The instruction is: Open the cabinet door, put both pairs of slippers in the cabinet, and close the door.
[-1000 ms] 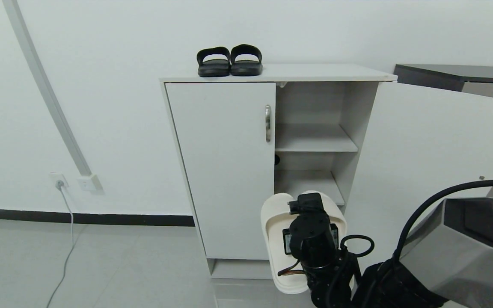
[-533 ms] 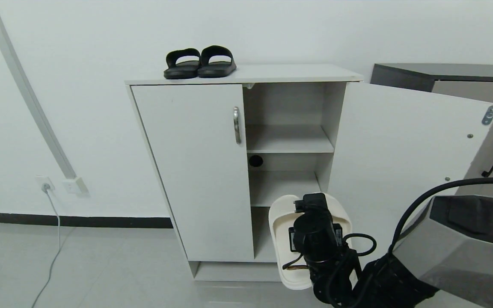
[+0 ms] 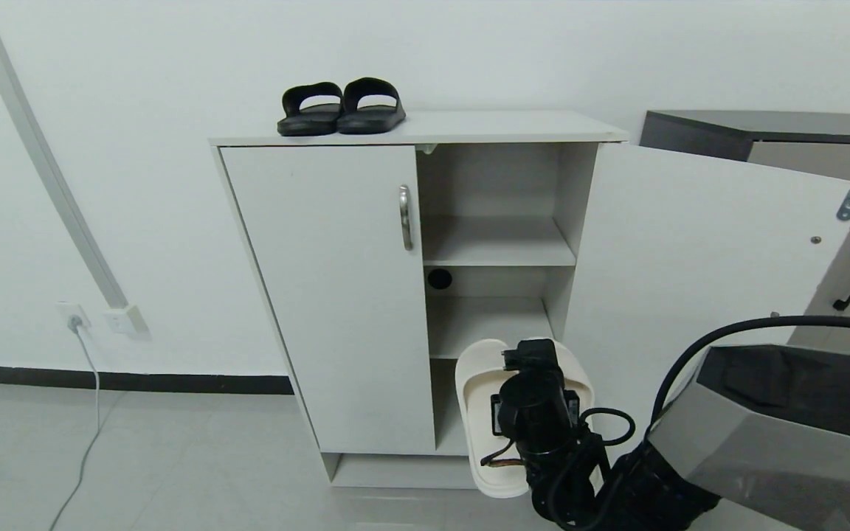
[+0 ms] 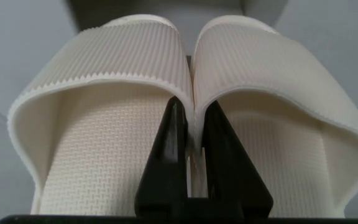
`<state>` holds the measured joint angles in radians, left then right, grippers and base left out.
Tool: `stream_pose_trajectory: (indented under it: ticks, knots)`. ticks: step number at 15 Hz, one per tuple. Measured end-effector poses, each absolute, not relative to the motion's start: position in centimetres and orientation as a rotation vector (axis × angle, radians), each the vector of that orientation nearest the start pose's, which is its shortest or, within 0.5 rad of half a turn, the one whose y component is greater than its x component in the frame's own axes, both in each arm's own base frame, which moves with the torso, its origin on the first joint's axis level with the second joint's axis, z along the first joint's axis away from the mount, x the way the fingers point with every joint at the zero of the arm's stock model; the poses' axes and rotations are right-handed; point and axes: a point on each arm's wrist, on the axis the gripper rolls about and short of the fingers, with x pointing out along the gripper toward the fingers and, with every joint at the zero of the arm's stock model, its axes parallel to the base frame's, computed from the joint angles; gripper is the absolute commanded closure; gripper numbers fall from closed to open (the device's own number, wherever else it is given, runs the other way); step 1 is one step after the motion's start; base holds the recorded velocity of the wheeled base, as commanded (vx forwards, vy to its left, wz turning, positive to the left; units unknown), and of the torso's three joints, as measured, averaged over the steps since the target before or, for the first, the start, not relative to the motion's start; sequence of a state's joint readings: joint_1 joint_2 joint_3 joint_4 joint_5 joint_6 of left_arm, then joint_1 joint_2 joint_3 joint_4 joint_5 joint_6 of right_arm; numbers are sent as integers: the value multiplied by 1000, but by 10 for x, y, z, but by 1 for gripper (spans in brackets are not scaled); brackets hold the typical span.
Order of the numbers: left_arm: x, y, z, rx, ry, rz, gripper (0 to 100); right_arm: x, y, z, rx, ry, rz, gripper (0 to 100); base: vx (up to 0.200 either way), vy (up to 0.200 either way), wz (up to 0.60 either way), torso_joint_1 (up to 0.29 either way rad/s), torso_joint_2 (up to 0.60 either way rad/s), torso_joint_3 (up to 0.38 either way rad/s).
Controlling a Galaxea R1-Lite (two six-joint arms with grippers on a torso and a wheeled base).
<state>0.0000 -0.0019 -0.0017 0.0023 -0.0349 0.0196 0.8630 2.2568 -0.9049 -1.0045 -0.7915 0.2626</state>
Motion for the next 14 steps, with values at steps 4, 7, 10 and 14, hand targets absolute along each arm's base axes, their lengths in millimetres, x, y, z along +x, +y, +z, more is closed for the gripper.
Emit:
stream_pose_trajectory:
  ticks: [4,7,10,14]
  knots:
    - [-23,-1,76,20,-2,-35,100,274,296,38,13,236,44,100,0,0,0,0,0,0]
    - [-23,-1,76,20,-1,-35,100,277,301,31,8,239,48,100,0,0,0,0,0,0]
    - [-23,-1,76,20,0,-35,100,279,302,26,3,244,43,100,0,0,0,2,1,-20]
    - [-23,-1,76,20,0,-35,100,281,302,24,2,246,40,100,0,0,0,0,-2,-161]
